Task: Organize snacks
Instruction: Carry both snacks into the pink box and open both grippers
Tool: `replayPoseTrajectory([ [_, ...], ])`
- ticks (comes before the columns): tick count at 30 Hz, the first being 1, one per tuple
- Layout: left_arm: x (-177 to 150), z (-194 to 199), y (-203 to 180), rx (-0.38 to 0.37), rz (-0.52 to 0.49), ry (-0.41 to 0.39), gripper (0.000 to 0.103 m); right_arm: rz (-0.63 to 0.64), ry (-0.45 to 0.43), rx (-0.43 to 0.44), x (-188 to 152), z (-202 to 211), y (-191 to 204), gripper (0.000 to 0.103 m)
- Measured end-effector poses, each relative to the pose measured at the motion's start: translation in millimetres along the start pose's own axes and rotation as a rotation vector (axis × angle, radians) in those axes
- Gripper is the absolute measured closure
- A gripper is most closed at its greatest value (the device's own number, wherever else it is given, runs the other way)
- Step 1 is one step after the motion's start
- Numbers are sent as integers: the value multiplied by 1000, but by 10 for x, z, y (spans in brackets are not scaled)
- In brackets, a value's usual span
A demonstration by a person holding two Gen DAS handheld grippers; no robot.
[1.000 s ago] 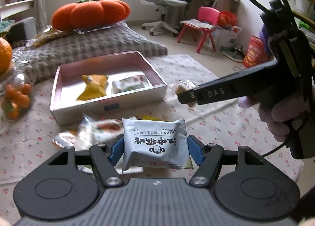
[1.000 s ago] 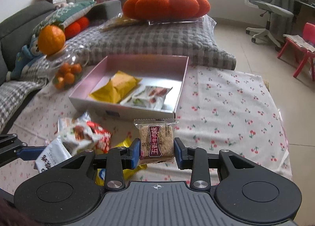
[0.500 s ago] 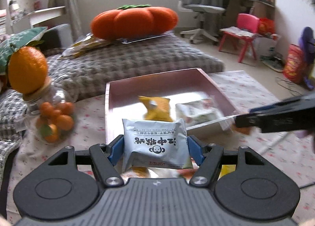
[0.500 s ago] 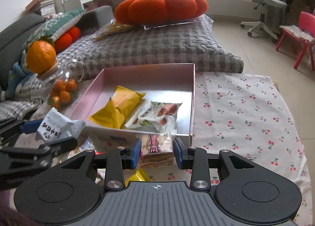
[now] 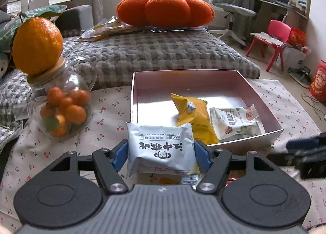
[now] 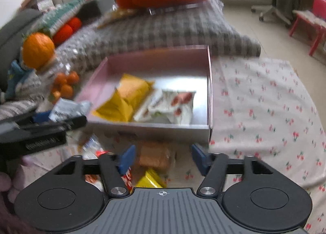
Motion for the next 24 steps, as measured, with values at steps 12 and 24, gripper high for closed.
replayPoseTrajectory([
  [12, 194, -220, -54, -11, 2, -42, 37, -14, 38, -85, -108, -453, 166, 52],
  [24, 314, -323, 24, -5, 33, -85, 36, 31, 15, -67, -18, -146, 266, 64],
])
Point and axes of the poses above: each gripper's, at about its wrist camera, not at the fingertips, and z roughly against the way its jaws point, y to its left, x to its top, the point moved 8 cm from there along -z, roughly the way its jaws point, and after that the axes turned 7 degrees about z, right-handed, at the moved point
